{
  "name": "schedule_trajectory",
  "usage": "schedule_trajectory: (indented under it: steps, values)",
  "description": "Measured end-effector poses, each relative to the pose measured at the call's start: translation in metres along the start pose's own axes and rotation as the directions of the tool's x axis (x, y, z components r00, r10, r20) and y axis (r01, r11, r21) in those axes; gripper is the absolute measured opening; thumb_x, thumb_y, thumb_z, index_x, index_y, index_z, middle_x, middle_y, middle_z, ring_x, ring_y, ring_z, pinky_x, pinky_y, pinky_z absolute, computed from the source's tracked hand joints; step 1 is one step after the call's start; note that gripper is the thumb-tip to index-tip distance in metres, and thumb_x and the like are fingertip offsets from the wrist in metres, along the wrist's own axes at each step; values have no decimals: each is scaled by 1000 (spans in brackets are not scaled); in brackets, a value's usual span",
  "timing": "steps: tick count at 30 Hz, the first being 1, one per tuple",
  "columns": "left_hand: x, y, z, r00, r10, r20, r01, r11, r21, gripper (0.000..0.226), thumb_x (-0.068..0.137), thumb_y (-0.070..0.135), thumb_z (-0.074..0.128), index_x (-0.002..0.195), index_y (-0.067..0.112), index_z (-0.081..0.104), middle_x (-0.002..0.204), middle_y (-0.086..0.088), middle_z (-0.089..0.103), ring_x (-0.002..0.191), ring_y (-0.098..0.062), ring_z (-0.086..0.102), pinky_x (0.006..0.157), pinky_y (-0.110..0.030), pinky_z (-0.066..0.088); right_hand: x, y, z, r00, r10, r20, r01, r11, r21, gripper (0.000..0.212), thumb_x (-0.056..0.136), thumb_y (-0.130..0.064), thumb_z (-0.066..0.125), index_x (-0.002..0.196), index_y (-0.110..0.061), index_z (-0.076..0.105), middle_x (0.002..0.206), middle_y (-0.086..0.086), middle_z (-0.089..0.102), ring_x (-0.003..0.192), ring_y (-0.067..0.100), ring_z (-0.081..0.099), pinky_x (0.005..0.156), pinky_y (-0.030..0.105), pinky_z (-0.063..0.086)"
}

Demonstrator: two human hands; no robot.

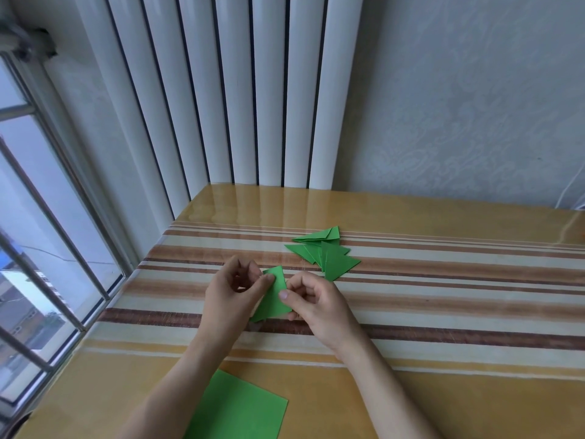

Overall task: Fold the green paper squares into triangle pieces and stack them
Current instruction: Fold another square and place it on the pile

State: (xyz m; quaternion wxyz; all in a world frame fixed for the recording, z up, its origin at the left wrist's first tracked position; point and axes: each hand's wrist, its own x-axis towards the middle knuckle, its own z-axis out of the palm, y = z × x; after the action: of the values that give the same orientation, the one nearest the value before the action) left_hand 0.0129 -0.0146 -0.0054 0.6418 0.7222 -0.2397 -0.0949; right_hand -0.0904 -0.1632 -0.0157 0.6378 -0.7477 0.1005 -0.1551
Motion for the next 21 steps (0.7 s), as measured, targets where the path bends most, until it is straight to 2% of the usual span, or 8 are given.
schedule_trajectory:
  steps: [4,6,9,12,16,18,21]
  values:
    - [1,1,-2,995,100,-15,-99,991,86,15,87,15,82,78,21,71,75,4,70,74,-16,65,67,-34,52,0,1,0,1000,-18,-7,18,999,-28,13,99,-16,70,87,-19,68,77,-9,60,76,11,62,76,42,64]
    - [0,2,-1,996,90,5,-90,992,87,11,89,16,81,82,24,76,79,4,75,77,-21,69,70,-38,55,0,2,0,1000,-19,-13,18,999,-43,11,99,-18,71,88,-20,68,78,-7,61,76,12,63,78,49,64]
    - [-1,3,-1,999,43,32,-45,997,63,2,88,25,82,89,26,81,82,6,79,78,-19,74,65,-38,57,0,2,0,1000,-25,-8,25,998,-50,11,100,-18,70,89,-20,69,79,-4,61,78,14,62,78,48,65]
    - [-3,6,-1,998,-3,58,1,1000,27,19,79,35,84,93,23,82,84,5,80,81,-16,75,67,-31,56,0,3,0,999,-37,-6,36,998,-48,8,100,-17,70,92,-19,70,81,0,62,79,15,62,77,46,65]
    - [-2,5,0,993,-77,90,88,987,-137,31,72,25,86,100,14,80,91,-8,80,90,-24,76,82,-32,60,1,4,1,999,-43,-16,42,999,-34,10,99,-17,70,89,-19,69,81,2,58,80,16,60,79,48,66]
    - [-1,3,0,995,-51,91,66,983,-174,32,69,21,87,99,13,80,92,-11,79,92,-27,75,87,-34,61,2,5,2,999,-38,-28,37,999,-40,11,99,-18,69,88,-19,68,79,1,58,80,17,60,78,47,66]
    - [-1,0,0,996,20,92,-8,991,-135,30,70,20,87,99,14,80,93,-10,78,94,-30,75,89,-37,61,2,7,3,999,-15,-47,14,1000,-14,10,99,-25,65,91,-24,71,88,13,66,86,26,69,80,48,65]
